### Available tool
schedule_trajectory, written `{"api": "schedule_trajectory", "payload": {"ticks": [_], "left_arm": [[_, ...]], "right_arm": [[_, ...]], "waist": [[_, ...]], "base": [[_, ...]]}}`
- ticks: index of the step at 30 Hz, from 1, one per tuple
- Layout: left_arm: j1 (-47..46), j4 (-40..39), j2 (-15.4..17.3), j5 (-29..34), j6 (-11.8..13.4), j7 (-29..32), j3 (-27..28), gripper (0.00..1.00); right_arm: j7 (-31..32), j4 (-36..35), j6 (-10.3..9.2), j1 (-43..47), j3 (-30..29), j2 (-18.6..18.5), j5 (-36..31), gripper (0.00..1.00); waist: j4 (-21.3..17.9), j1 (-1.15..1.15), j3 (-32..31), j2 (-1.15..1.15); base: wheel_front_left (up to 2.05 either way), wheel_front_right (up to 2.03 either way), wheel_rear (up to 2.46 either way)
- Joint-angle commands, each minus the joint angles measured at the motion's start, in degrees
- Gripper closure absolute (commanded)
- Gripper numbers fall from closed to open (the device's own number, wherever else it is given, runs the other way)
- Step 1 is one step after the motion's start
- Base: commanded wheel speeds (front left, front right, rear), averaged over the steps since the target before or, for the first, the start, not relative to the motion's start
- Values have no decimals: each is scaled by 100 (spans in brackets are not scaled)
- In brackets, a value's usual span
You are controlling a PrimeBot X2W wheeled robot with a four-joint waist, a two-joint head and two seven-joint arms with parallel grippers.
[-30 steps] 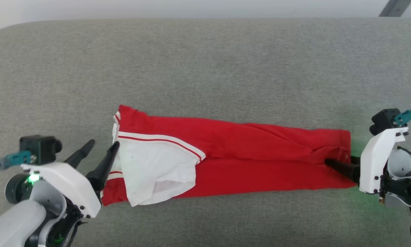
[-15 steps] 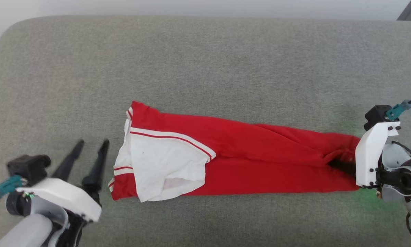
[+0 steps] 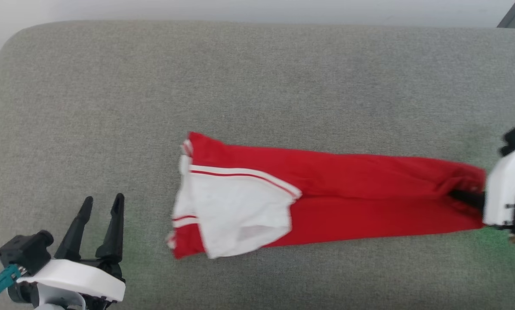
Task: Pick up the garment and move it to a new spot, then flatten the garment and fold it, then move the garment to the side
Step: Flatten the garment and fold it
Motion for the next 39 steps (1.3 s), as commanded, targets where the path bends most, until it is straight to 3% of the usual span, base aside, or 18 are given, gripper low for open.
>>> {"api": "schedule_trajectory", "payload": {"ticks": [1,12,18,32,35,39], "left_arm": [[69,1,-48,82,-49,-26,79,0],[312,325,-862,753,-646,-25,924,0],[287,463,-1063,945,-745,-26,1124,0],[414,452,-1194,951,-783,-26,1165,0],[408,472,-1205,884,-784,-26,1090,0],[388,502,-1198,843,-784,-26,1033,0]], "right_arm": [[-42,29,-16,57,-50,-58,-17,100],[-341,1002,-15,-209,-787,-790,-644,100],[-355,1217,-14,-457,-852,-645,-841,100],[192,-1035,-11,171,-202,12,-447,100],[313,-1554,-11,246,103,418,-462,100],[390,-1720,-11,242,369,695,-522,100]], "waist": [[-12,0,-6,0],[-186,0,-35,0],[-288,0,-59,0],[-273,0,-256,0],[-144,0,-304,0],[-19,0,-340,0]], "base": [[0,0,0],[0,0,0],[0,0,0],[0,0,0],[0,0,0],[0,0,0]]}}
